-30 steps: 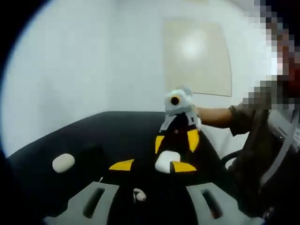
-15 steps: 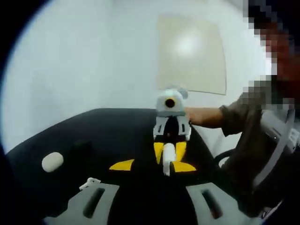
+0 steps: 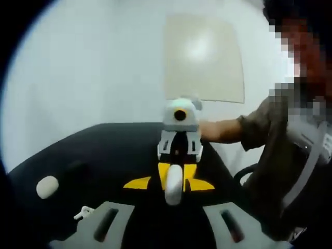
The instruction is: Pick up three earphones and place each one into its charging case using tactile feedback, ensure that each earphone is properly inserted and securely positioned inside the case.
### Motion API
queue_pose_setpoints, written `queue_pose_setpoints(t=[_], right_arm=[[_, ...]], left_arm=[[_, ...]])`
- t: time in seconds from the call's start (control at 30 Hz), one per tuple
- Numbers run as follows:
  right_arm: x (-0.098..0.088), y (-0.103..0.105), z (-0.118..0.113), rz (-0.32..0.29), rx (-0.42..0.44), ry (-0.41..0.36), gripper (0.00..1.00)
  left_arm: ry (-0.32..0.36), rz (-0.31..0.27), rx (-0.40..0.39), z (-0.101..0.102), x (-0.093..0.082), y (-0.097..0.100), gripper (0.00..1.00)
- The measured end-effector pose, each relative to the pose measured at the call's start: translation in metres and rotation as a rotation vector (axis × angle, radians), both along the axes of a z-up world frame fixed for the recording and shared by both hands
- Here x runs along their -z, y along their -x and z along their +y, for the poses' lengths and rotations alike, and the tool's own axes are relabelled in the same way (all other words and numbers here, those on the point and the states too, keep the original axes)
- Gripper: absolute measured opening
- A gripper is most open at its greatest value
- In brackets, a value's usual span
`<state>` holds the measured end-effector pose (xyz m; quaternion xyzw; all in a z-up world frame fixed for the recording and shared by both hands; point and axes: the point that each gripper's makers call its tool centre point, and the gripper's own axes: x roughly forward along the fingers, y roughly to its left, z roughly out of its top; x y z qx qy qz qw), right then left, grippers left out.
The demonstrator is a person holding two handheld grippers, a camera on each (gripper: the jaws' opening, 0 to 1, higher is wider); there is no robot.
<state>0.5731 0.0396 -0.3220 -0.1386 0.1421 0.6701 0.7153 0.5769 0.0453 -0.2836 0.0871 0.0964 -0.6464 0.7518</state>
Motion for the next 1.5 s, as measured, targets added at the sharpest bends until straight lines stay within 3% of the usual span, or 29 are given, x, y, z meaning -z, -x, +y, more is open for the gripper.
queue_pose_setpoints(t=[0.13, 0.2, 0.37, 0.47, 0.5, 0.6, 0.8, 0.87, 0.97, 1.0, 1.07, 1.17, 1.23, 1.3, 1.37, 1.4, 1.43, 1.47, 1.5], right_arm=[[0.000, 0.002, 0.002, -0.055, -0.012, -0.017, 0.17], [0.000, 0.003, 0.002, -0.066, -0.004, -0.024, 0.17], [0.000, -0.001, 0.004, -0.071, 0.030, -0.042, 0.19], [-0.001, 0.000, 0.005, -0.092, 0.022, -0.044, 0.19], [-0.002, 0.002, 0.004, -0.111, 0.002, -0.045, 0.19], [-0.002, 0.005, 0.005, -0.170, -0.023, -0.044, 0.18], [-0.003, 0.009, 0.005, -0.205, -0.049, -0.052, 0.17], [-0.003, 0.008, 0.005, -0.193, -0.045, -0.053, 0.17], [-0.003, 0.009, 0.005, -0.186, -0.046, -0.055, 0.17], [-0.003, 0.009, 0.005, -0.186, -0.047, -0.057, 0.17], [-0.004, 0.012, 0.005, -0.177, -0.066, -0.060, 0.17], [-0.004, 0.011, 0.004, -0.148, -0.061, -0.062, 0.17], [-0.004, 0.010, 0.003, -0.119, -0.055, -0.065, 0.17], [-0.003, 0.011, 0.003, -0.106, -0.051, -0.066, 0.17], [-0.003, 0.011, 0.003, -0.105, -0.050, -0.067, 0.17], [-0.003, 0.011, 0.003, -0.105, -0.050, -0.067, 0.17], [-0.003, 0.011, 0.003, -0.103, -0.051, -0.069, 0.17], [-0.003, 0.011, 0.003, -0.101, -0.052, -0.069, 0.17], [-0.003, 0.011, 0.003, -0.100, -0.052, -0.070, 0.17]], left_arm=[[-0.055, -0.015, -0.002, -0.007, 0.011, 0.003, 0.21], [-0.069, -0.029, -0.016, -0.010, 0.013, 0.003, 0.15], [-0.077, 0.000, -0.029, -0.009, 0.013, 0.003, 0.13], [-0.079, 0.048, -0.026, -0.009, 0.013, 0.004, 0.13], [-0.076, 0.090, -0.016, -0.009, 0.014, 0.007, 0.13], [-0.067, 0.139, -0.004, -0.009, 0.012, 0.009, 0.13], [-0.022, 0.240, 0.012, -0.010, 0.007, 0.013, 0.13], [-0.009, 0.239, 0.012, -0.010, 0.007, 0.013, 0.14], [0.031, 0.163, -0.019, -0.010, 0.000, 0.005, 0.18], [0.062, 0.163, -0.034, -0.009, -0.006, 0.002, 0.16], [0.056, 0.116, -0.089, -0.003, -0.008, -0.010, 0.15], [0.060, 0.131, -0.075, 0.001, -0.009, -0.008, 0.17], [0.123, 0.095, -0.102, 0.015, -0.029, -0.014, 0.19], [0.231, 0.111, -0.266, 0.051, -0.057, -0.040, 0.17], [0.223, 0.022, -0.501, 0.105, -0.066, -0.076, 0.08], [0.178, -0.001, -0.600, 0.130, -0.061, -0.088, 0.06], [0.143, 0.017, -0.628, 0.144, -0.053, -0.091, 0.05], [0.127, 0.075, -0.607, 0.150, -0.045, -0.089, 0.06], [0.138, 0.160, -0.527, 0.145, -0.039, -0.080, 0.07]])
